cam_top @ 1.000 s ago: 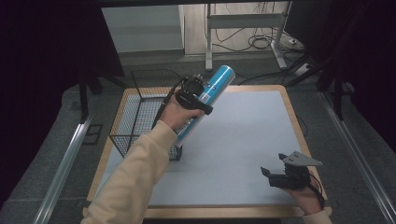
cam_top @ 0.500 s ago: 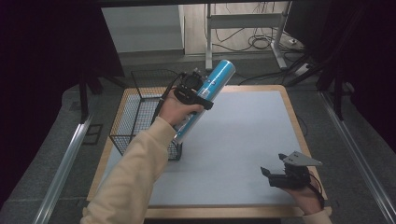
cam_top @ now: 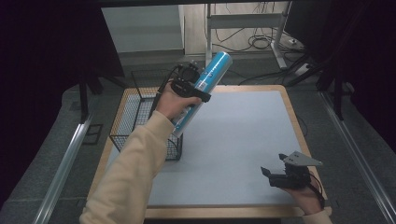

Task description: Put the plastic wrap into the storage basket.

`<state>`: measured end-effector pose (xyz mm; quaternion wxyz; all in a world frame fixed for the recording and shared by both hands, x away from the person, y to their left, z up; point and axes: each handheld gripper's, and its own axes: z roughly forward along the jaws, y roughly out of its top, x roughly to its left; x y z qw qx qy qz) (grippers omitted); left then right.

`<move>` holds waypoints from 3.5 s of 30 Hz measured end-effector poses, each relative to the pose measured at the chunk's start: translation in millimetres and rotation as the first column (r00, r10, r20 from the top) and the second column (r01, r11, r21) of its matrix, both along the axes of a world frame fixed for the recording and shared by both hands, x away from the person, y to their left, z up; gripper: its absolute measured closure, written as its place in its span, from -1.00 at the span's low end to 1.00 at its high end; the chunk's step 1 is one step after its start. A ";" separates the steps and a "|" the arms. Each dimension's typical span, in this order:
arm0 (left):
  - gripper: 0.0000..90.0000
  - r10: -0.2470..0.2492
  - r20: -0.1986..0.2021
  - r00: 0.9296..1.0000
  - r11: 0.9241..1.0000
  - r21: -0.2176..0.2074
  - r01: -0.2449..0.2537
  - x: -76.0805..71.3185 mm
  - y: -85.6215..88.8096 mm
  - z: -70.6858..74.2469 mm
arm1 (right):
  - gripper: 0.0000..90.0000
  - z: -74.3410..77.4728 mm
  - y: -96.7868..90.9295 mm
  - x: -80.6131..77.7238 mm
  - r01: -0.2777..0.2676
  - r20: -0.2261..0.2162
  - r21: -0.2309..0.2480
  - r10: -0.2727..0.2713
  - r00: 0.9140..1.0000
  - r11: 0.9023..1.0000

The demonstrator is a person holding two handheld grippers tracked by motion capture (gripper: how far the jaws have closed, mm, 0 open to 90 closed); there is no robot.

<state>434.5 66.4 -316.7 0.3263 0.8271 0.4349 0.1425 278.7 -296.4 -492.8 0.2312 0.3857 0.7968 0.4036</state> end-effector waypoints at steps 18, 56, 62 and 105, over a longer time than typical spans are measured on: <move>-0.29 0.081 -0.012 0.997 0.995 0.051 -0.080 40.6 34.8 -18.1 | -0.69 -0.8 -4.5 0.5 0.016 -0.001 -0.005 -0.016 1.000 1.000; -0.29 0.166 -0.065 0.984 0.976 0.150 -0.155 63.3 85.5 -71.4 | -0.69 -2.4 -4.6 0.1 0.025 -0.001 -0.013 -0.025 1.000 1.000; -0.29 0.173 -0.085 0.981 0.973 0.170 -0.156 69.7 87.0 -79.7 | -0.69 -3.4 -4.8 0.8 0.025 -0.004 -0.014 -0.025 1.000 1.000; -0.29 0.210 -0.232 0.950 0.923 0.368 -0.114 89.5 81.7 -118.7 | -0.69 -4.6 -4.3 1.4 0.016 -0.008 -0.014 -0.016 1.000 1.000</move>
